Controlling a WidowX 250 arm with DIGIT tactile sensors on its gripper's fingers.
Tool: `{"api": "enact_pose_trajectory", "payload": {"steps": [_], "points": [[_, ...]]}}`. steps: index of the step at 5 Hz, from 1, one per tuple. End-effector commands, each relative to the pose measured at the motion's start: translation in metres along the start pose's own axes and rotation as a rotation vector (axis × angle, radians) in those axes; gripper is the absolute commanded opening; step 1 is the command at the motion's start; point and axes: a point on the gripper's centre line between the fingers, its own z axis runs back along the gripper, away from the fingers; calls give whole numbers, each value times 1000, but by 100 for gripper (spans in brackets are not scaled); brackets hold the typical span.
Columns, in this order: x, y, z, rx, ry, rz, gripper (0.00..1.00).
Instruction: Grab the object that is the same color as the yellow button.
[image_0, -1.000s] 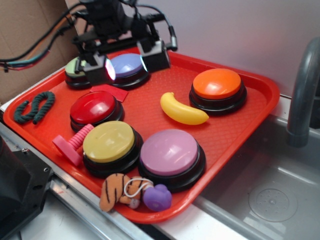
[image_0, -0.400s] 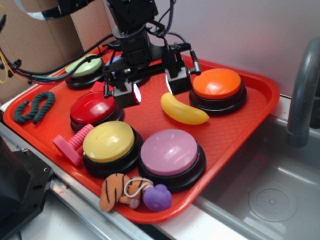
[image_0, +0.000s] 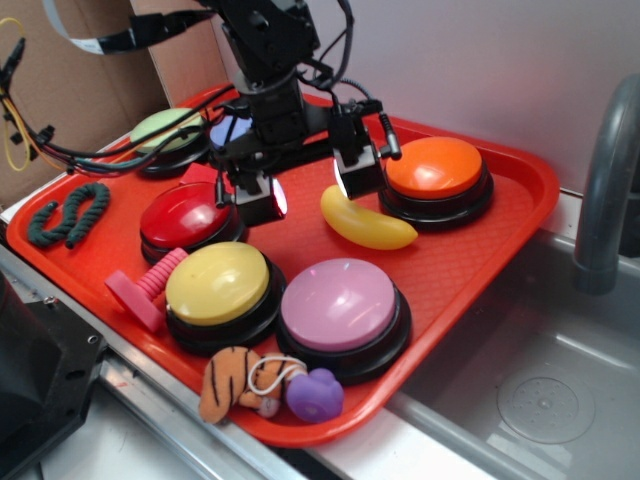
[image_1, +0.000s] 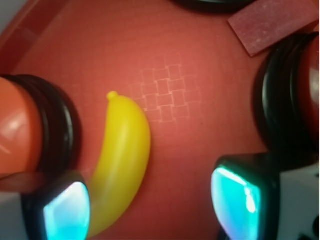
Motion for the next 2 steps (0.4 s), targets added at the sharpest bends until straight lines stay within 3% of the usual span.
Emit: {"api": "enact_pose_trajectory", "payload": {"steps": [1,2], "points": [[11,0,-2,-16,-3,-4,100],[6,3,-2,-22,37,-42,100]]}}
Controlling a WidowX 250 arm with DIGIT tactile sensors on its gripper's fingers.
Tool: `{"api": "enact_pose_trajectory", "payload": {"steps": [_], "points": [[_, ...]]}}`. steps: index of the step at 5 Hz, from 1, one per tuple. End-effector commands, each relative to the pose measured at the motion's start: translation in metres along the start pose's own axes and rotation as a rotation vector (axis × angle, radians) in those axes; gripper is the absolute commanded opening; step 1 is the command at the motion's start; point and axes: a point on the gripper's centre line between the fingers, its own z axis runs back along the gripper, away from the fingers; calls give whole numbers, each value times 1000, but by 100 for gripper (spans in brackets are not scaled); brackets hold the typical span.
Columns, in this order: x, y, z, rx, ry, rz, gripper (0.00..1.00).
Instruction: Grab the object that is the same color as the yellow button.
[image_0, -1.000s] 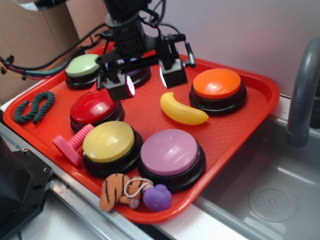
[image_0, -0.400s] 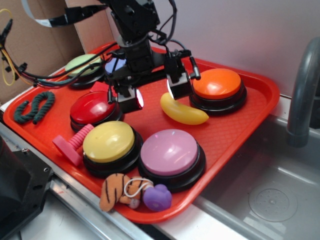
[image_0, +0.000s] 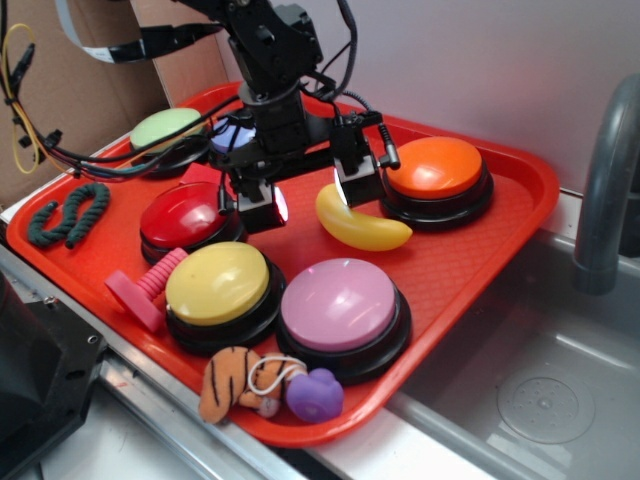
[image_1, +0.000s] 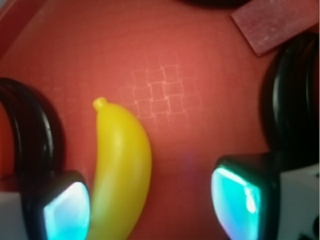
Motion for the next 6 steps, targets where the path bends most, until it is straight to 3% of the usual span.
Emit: {"api": "enact_pose_trajectory", "payload": {"steps": [1,2,3,6], "points": [[-1,4,10,-61,62,-80,100],[-3,3,11,-58,65,-92,100],[-2,1,7,-45,60,-92,0],[-8,-12,-16,10,72,-130,0]]}}
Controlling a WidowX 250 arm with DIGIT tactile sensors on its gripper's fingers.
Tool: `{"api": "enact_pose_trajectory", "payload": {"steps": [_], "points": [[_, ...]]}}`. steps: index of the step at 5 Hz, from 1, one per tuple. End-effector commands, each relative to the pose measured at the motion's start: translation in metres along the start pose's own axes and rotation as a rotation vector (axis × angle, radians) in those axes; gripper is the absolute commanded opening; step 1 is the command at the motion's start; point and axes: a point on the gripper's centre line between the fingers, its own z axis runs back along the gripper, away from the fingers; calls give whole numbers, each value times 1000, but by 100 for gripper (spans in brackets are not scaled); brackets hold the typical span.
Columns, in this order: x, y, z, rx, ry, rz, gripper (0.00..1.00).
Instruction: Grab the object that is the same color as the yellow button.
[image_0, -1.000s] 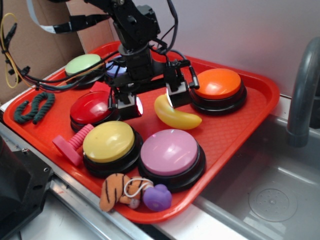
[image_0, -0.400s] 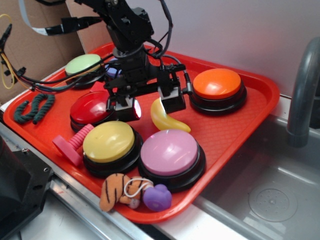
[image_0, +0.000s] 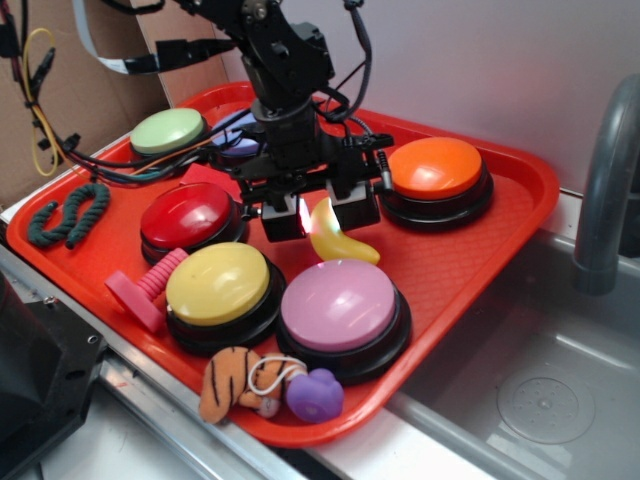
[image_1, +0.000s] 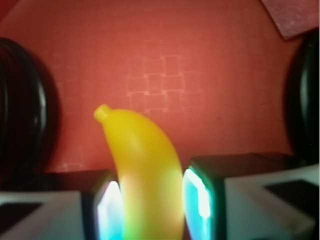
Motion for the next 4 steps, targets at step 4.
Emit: {"api": "enact_pose_trajectory", "payload": {"steps": [4], "points": [[22,-1,71,44,-50,-96,0]]}}
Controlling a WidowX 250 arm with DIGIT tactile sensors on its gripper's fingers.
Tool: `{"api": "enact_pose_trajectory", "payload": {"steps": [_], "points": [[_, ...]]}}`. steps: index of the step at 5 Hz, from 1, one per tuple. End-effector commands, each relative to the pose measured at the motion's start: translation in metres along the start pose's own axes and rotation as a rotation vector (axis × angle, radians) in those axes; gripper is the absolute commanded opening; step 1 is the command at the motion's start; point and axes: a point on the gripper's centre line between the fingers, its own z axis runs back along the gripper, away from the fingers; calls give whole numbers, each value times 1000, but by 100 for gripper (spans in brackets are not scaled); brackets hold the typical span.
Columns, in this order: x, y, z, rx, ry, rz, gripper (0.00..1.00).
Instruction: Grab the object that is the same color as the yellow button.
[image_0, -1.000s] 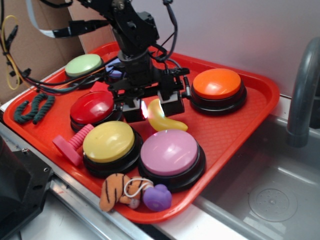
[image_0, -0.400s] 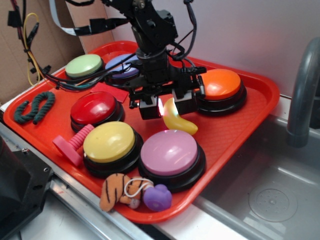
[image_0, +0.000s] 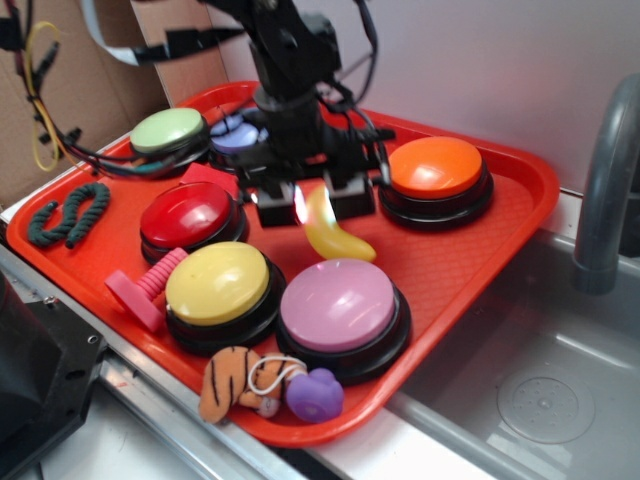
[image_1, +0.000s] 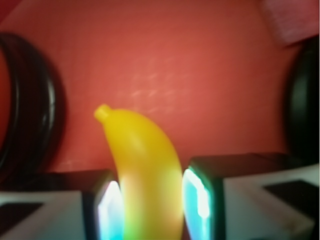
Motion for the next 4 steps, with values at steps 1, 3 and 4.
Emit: {"api": "enact_pose_trajectory", "payload": {"steps": [1,3,4], "points": [[33,-4,62,53,-11,-168,0],[54,10,109,157,20,-381,0],[69,22,124,139,38,-408,0]]}}
